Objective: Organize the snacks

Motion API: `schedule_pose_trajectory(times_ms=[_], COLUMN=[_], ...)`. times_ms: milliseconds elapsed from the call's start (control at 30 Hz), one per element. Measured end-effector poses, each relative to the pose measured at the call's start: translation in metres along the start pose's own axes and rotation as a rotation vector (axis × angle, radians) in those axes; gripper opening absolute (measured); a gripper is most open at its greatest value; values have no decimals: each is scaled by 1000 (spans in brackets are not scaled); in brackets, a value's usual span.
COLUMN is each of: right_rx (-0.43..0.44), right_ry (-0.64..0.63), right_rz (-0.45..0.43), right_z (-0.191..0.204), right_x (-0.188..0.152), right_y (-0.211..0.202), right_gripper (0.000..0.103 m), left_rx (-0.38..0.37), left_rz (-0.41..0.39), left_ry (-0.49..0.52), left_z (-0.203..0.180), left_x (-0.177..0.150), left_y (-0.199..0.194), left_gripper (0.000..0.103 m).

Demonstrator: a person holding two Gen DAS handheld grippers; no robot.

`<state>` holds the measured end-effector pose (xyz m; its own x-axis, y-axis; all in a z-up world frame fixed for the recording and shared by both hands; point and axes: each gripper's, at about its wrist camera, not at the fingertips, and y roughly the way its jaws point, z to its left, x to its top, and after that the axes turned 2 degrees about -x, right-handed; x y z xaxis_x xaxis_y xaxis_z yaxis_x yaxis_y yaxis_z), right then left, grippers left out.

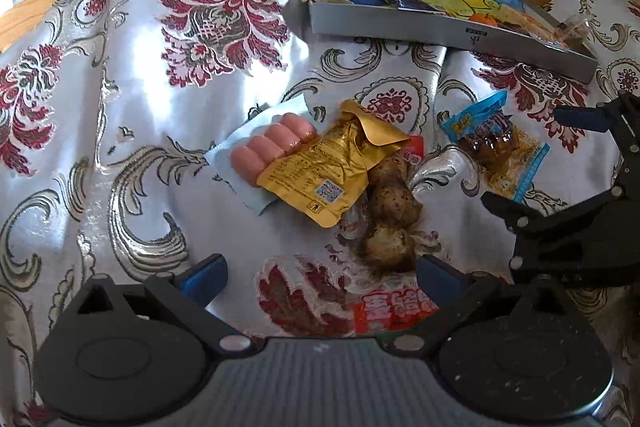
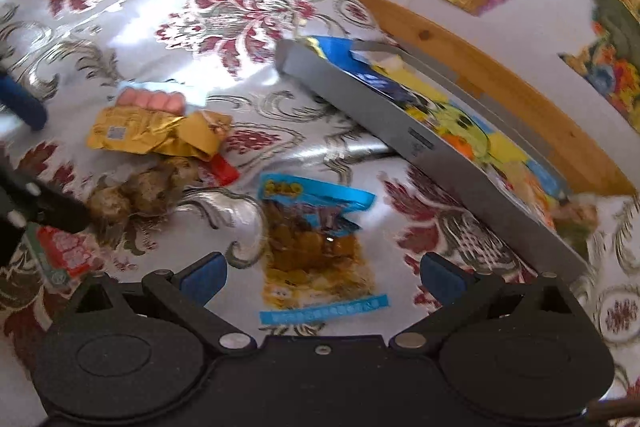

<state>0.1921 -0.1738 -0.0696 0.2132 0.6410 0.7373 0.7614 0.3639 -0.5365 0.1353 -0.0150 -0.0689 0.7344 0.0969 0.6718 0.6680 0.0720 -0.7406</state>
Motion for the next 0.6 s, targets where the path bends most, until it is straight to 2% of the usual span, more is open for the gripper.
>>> schedule_pose_trajectory(times_ms=[133,333,467,533,600], right_rx=[15,30,40,61,75], right_ry=[-61,-46,-38,-22,-13], right_rz=[12,9,7,2,0], right_z=[8,6,4,2,0], right_x=[-3,-2,-2,-3,-3], right_y=[10,21,22,21,21], right_gripper=[102,102,102,92,89], left_rx=[4,2,-33,-64,-102], left_rz=[6,3,-7,-11,-6], left_ry=[14,26,31,31,14], left_z=[-1,-5,-10,-12,-12], left_x=[0,1,4,6,7], left_y=[4,5,6,6,7], left_gripper=[102,102,102,102,102])
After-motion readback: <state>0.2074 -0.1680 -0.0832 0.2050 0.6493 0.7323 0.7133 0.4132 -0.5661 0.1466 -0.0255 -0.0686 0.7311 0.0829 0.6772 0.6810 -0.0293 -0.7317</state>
